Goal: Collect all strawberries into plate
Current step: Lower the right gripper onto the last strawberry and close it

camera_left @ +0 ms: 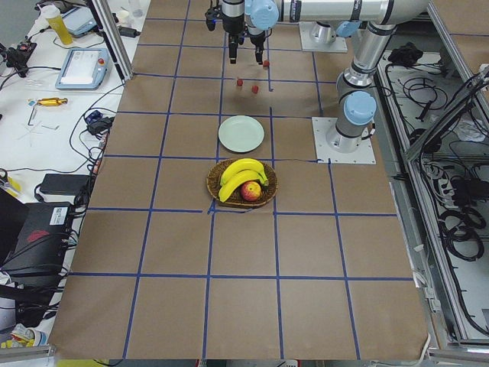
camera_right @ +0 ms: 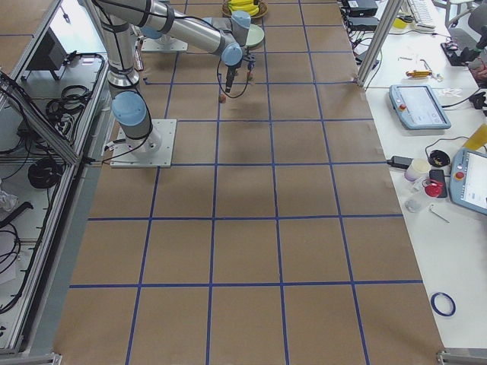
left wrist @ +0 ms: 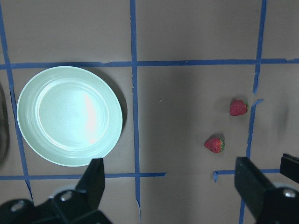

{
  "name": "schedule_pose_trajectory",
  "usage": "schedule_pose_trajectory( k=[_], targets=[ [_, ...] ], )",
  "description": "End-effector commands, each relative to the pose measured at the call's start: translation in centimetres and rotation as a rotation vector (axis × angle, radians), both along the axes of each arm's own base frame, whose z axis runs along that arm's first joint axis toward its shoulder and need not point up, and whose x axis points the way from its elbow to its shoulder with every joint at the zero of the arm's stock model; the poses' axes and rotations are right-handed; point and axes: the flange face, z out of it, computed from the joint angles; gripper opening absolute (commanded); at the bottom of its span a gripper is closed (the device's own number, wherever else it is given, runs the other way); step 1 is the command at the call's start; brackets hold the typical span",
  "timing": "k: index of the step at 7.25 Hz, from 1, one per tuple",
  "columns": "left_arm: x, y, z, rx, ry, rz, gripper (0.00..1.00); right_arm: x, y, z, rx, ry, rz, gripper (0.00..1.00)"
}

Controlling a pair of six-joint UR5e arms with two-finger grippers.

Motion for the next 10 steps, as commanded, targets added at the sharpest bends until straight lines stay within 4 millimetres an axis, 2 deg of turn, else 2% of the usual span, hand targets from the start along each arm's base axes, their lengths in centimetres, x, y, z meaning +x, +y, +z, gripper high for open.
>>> schedule_pose_trajectory(
  k=[1,3,5,6,7,9,10],
  targets=[
    [0.0,0.1,-0.4,0.009,-0.001,0.0,1.0,-1.0,1.9,-2.2,0.008,0.001,0.018,0.98],
    [0.0,0.0,-0.4,0.006,0.0,0.0,1.0,-1.0,1.9,-2.3,0.008,-0.007,0.013,0.38],
    [0.0,0.0,-0.4,0.006,0.0,0.0,1.0,-1.1,2.4,-2.8,0.009,-0.01,0.008,0.06],
    [0.0,0.0,-0.4,0.006,0.0,0.001,1.0,-1.1,2.3,-2.9,0.007,-0.011,0.012,0.0],
    [0.0,0.0,-0.4,0.006,0.0,0.001,1.0,-0.8,1.7,-2.3,-0.031,-0.026,0.011,0.0],
    [0.0,0.1,-0.3,0.003,0.0,0.001,1.0,2.0,-3.6,2.2,-0.122,-0.151,-0.021,0.0],
    [0.0,0.1,-0.2,0.001,0.0,0.001,1.0,3.5,-6.4,3.5,-0.151,-0.196,-0.104,0.0]
  ],
)
